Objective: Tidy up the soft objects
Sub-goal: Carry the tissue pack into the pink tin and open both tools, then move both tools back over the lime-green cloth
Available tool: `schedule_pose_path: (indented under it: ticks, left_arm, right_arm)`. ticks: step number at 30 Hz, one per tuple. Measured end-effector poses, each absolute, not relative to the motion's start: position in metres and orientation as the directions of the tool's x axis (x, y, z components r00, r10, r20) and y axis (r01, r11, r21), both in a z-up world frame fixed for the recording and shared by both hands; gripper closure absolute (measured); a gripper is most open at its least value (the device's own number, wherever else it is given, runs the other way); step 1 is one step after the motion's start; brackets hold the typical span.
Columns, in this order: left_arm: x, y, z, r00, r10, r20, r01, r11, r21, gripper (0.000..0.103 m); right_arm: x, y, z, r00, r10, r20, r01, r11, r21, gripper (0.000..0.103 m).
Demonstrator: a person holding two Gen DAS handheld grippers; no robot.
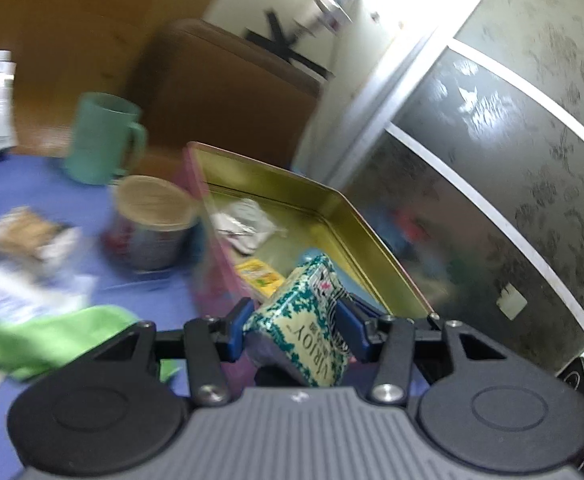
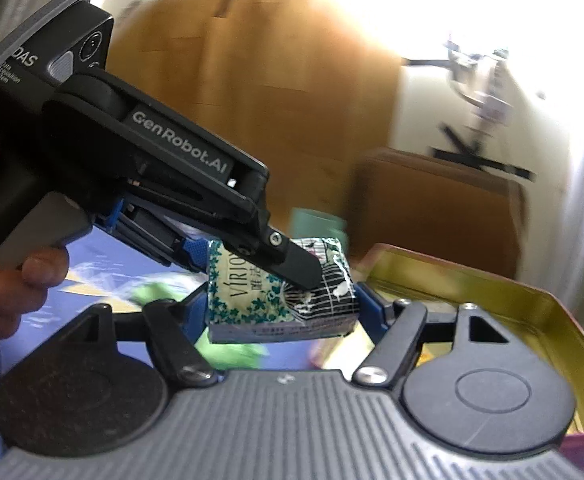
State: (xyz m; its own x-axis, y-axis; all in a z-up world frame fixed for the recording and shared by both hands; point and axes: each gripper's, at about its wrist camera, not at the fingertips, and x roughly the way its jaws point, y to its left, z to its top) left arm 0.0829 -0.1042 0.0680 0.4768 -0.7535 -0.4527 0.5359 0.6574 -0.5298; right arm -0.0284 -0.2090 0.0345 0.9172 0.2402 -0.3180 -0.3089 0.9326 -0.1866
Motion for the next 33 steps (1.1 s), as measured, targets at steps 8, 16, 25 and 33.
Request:
schedule_pose_path:
  ticks: [8, 16, 25, 33]
  left_arm:
    - [0.122, -0.176, 0.065, 0.514, -0.690, -0.510, 0.530, 0.723, -0.444, 0.049]
    - [0.101, -0.144, 0.069, 0.557, -0.684, -0.471, 0.504, 0.729, -0.463, 0.043]
    - [0.064, -0.049, 0.069, 0.677, -0.609, -0.413, 0.433, 0.783, -0.446, 0.039]
    - [0.053, 0.052, 0.040, 0.794, -0.411, -0.448, 0.220, 0.882, -0.417, 0.039]
  right_arm:
    - [0.014, -0.265, 0.027, 0.940, 0.046, -0.338, -0.129, 0.966, -0.225, 0.023]
    - [0.008, -0.295, 0.026, 0.950, -0.029, -0.311, -0.021, 0.988, -0.154, 0.028]
    - [-0.009, -0.248, 0.029, 0.959, 0.136, -0.249, -0.153, 0.987, -0.049, 0.049]
    - [-0.009, -0.179, 0.011, 0.917, 0.274, -0.291, -0.293, 0.956, -0.024, 0.052]
